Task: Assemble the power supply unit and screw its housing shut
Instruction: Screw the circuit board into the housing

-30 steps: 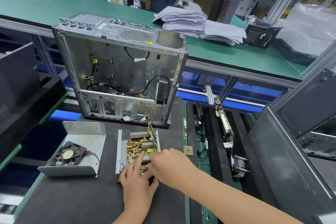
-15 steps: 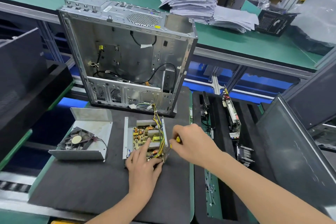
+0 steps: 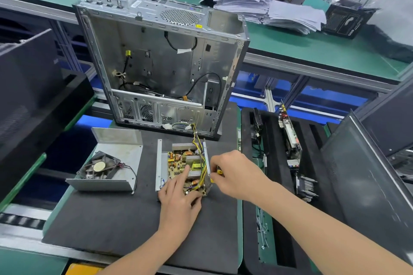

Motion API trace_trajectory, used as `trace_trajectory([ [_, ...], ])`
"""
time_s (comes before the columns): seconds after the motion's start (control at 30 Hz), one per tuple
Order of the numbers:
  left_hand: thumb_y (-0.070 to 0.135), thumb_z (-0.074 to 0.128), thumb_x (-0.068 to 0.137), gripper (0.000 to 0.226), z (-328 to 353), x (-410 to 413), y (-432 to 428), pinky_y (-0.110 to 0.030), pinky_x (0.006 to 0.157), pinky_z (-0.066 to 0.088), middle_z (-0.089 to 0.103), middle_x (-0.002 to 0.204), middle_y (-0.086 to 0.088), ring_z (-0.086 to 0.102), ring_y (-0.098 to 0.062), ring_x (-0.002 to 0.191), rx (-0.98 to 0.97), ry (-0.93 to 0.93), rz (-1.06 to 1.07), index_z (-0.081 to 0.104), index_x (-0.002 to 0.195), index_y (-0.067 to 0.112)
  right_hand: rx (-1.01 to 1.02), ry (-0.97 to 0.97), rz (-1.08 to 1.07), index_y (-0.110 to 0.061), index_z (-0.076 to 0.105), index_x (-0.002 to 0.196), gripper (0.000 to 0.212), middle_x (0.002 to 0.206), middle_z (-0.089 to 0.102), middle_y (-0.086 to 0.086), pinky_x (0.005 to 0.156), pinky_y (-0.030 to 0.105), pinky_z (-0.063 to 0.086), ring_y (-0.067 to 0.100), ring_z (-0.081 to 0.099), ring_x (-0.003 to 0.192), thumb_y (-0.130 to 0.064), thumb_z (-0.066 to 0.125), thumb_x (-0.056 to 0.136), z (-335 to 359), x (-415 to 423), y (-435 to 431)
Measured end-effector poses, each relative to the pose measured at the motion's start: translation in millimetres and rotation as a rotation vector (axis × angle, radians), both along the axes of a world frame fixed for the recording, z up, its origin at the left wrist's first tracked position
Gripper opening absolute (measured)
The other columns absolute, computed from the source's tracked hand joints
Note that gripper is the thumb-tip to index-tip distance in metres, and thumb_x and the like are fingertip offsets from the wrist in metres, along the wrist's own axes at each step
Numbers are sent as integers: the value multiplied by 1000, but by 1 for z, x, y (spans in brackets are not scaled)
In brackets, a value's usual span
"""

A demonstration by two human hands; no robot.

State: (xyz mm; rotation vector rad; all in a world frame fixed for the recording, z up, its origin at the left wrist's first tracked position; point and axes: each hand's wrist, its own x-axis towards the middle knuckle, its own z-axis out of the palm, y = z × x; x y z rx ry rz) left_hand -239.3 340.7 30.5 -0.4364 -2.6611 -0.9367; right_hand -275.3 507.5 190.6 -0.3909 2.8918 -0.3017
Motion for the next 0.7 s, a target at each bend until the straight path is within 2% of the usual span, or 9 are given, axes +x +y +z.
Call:
trace_trajectory([
  [0.1, 19, 95, 63, 25, 0, 0, 4, -44, 105, 28, 50, 155, -5, 50, -27, 129, 4, -5, 27, 76, 69, 33, 3, 0, 12, -23, 68, 99, 11, 97, 70, 0, 78, 45, 59, 28, 65, 95, -30, 60, 99, -1, 0, -1],
  [0.3, 24, 93, 64, 19, 2, 0, 10, -48, 98, 29, 43, 161, 0, 51, -28, 124, -32, -11, 74, 77, 67, 34, -3, 5, 24, -22, 69, 100, 11, 97, 71, 1, 75, 39, 57, 28, 66, 92, -28, 60, 98, -3, 1, -2],
  [0.57, 29, 95, 63, 21, 3, -1, 15, -50, 96, 31, 44, 160, 5, 54, -29, 121, -49, -36, 121, 75, 65, 35, 12, -21, 67, -21, 67, 102, 11, 101, 69, 2, 79, 41, 58, 30, 65, 96, -27, 58, 99, -4, 1, -1],
  [0.63, 31, 96, 65, 21, 3, -1, 16, -51, 97, 32, 45, 160, 6, 55, -29, 121, -48, -46, 129, 75, 65, 35, 18, -10, 93, -21, 67, 102, 10, 102, 68, 0, 76, 39, 55, 29, 65, 98, -27, 59, 99, -5, 2, -1],
  [0.7, 32, 96, 65, 21, 3, 0, 16, -51, 98, 32, 46, 159, 5, 55, -29, 121, -47, -50, 129, 76, 66, 36, 27, -1, 123, -22, 66, 104, 9, 104, 67, -2, 70, 35, 45, 28, 64, 99, -26, 59, 99, -6, 1, 0],
])
